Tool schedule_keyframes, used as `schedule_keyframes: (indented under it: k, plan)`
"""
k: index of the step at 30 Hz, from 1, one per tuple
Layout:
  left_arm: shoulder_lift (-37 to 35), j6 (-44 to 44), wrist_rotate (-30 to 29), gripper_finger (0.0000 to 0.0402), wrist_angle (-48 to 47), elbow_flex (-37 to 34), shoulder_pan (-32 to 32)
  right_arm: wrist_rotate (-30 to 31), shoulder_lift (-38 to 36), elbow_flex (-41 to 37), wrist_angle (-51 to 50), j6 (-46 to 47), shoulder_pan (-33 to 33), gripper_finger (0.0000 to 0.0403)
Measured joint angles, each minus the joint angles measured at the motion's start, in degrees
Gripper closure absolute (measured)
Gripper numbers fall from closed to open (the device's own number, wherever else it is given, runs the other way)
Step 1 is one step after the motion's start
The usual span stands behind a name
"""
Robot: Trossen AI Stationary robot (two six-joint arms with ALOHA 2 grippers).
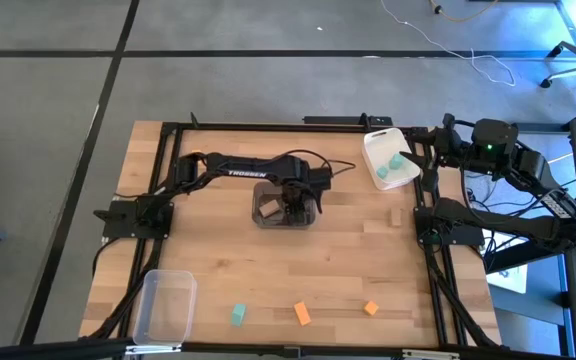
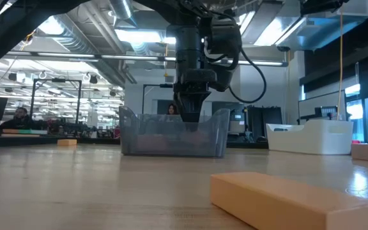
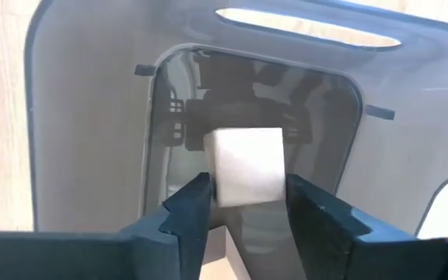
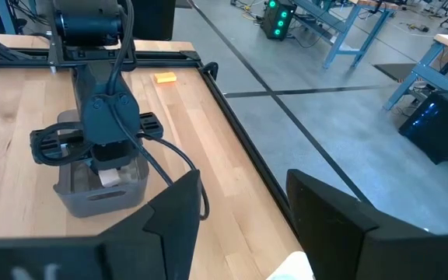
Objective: Sort & place blocks by color
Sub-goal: Put the top brown block into the black bin, then put the brown block into the black bin
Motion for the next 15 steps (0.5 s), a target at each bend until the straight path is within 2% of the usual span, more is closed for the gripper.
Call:
schedule_keyframes:
  k: [8, 15]
  plan:
    - [0.0, -1.7, 1.0, 0.0224, -0.8, 0.4, 0.0, 0.0, 0.0, 0.0, 0.0, 1.0, 0.0, 0.021]
    - [0.1, -3.0, 0.8, 0.0223, -6.7, 7.1, 0.1, 0.0, 0.0, 0.0, 0.0, 8.8, 0.0, 0.021]
